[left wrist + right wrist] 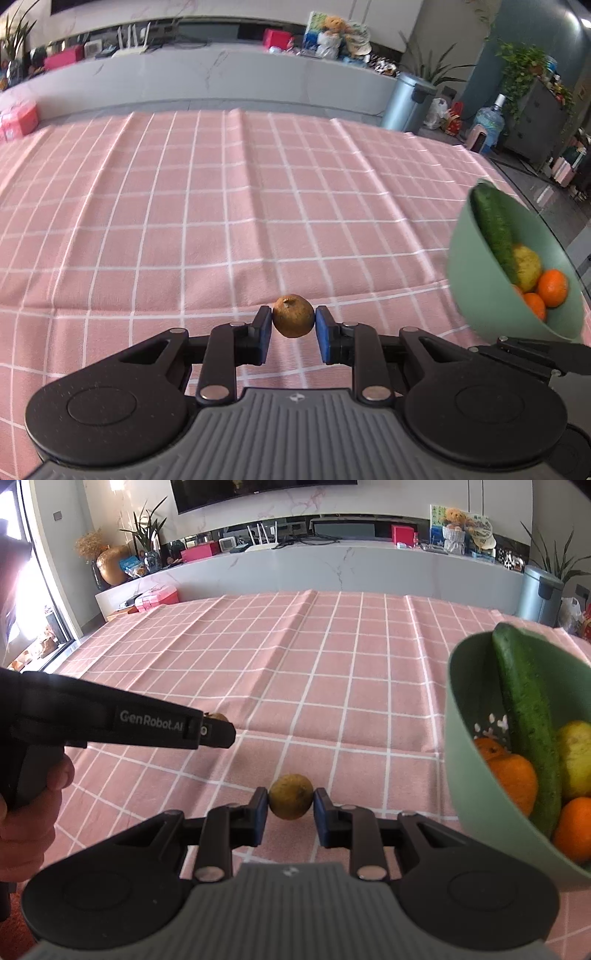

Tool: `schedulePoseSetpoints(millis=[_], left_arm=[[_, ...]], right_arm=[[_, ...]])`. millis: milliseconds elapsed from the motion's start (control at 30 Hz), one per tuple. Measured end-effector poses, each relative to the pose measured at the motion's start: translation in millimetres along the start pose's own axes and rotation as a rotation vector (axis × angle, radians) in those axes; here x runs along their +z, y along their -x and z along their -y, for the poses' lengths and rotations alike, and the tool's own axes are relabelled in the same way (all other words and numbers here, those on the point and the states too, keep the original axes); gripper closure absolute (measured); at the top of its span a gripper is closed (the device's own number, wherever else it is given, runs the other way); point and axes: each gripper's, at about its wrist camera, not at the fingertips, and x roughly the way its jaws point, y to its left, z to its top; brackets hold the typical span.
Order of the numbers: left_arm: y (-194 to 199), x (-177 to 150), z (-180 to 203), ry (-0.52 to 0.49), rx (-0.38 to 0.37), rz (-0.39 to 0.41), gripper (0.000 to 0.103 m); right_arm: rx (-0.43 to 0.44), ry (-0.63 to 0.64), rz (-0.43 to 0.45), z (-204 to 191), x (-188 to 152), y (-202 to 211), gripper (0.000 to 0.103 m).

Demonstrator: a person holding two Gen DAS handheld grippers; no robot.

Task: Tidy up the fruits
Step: 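Carry the kiwi into the colander and open the left gripper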

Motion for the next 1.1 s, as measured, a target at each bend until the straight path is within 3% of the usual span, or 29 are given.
schedulePoseSetpoints(millis=[300,533,833,1100], left_arm=[[37.1,4.4,32.3,0.000,-0.035,0.029,0.075],[60.8,4.4,75.7,-0.048,-0.078,0.044,0.075],[68.4,7.3,123.9,-0.115,-0.144,0.053,0.075],[56.1,13.8,146.3,-0.150,-0.195,0.051,0.075]], right_arm=[[-0.007,0.021,0.082,7.0,7.5,58.2,0.081],[-0.070,0.013,0.153,31.3,7.2,114.2,0.081],[-0.167,-0.008,0.212,73.6,-1.4,164.4,0.081],[-0.230,0.002,0.220,109.8,-5.2,181.7,0.081]])
